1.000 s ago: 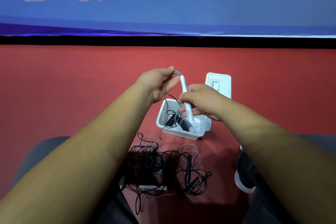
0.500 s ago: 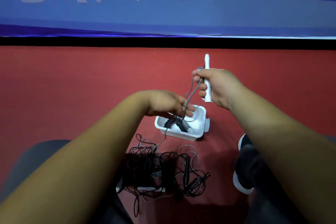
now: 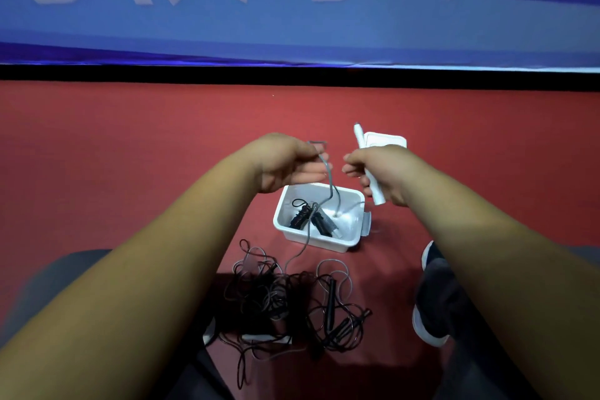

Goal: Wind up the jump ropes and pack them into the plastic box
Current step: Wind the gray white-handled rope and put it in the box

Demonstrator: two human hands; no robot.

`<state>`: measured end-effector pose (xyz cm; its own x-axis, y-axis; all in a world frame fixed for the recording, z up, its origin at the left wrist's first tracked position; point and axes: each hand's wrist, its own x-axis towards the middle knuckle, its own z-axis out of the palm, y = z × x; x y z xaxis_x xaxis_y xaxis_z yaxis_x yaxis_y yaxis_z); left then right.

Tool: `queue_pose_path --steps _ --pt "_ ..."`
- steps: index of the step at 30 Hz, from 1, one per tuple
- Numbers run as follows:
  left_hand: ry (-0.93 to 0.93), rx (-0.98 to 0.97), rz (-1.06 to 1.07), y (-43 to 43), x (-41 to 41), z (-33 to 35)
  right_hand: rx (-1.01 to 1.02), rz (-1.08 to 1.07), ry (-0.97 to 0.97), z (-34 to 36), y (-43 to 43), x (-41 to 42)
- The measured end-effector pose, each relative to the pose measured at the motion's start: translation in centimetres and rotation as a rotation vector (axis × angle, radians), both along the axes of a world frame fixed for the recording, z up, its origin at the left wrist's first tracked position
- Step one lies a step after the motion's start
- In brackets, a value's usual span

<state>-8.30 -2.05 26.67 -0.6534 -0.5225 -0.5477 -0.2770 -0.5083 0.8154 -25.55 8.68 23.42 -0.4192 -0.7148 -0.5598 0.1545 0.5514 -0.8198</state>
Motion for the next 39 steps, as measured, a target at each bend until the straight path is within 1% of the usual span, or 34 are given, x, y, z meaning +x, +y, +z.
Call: queue_pose_path --steps 5,10,12,16,18,22,25,27,30,32,33,35,37,39 --pt "0.167 0.166 0.253 -1.2 0.2 1.2 0.007 0.014 -0.142 -0.6 0.1 2.3" --pt "0.293 0.254 0.415 -1.9 0.7 1.9 -0.085 0.096 -0.229 -0.4 0.2 3.3" --pt "0.318 0.256 0.458 -2.6 1.2 2.1 -0.141 0.106 -0.199 0.0 0.3 3.6" --pt "0.325 0.276 0.504 -3.7 1.8 1.9 -0.242 0.134 -0.033 0.9 0.5 3.9" --pt "0.252 0.212 0.433 -3.7 1.9 1.5 -0.278 0.121 0.037 1.3 0.6 4.0" --pt "-0.029 0.020 0.157 -2.7 1.8 0.6 -0.340 0.043 0.055 2.0 0.4 3.8" --pt "-0.184 -0.146 -0.112 -1.3 1.6 0.4 -0.363 -0.049 -0.003 2.2 0.2 3.3" --pt "-0.217 -0.239 -0.280 -0.9 1.6 -0.2 -0.359 -0.104 -0.063 2.3 0.1 3.0" --pt "-0.254 -0.289 -0.499 -0.6 1.6 -1.1 -0.353 -0.193 -0.188 2.6 -0.2 2.6" --pt "-0.351 -0.392 -0.623 -0.3 1.8 -1.6 -0.368 -0.255 -0.273 2.9 -0.2 2.2" --pt "-0.397 -0.457 -0.661 -0.2 1.9 -1.9 -0.384 -0.284 -0.309 3.1 -0.2 1.9" --pt "-0.456 -0.523 -0.638 -0.3 2.1 -2.7 -0.415 -0.326 -0.344 3.5 -0.2 1.2" --pt "-0.461 -0.489 -0.552 -0.5 2.3 -3.2 -0.430 -0.347 -0.327 3.6 -0.2 0.6" --pt "-0.425 -0.445 -0.483 -0.7 2.3 -2.9 -0.427 -0.372 -0.304 3.4 -0.2 0.3"
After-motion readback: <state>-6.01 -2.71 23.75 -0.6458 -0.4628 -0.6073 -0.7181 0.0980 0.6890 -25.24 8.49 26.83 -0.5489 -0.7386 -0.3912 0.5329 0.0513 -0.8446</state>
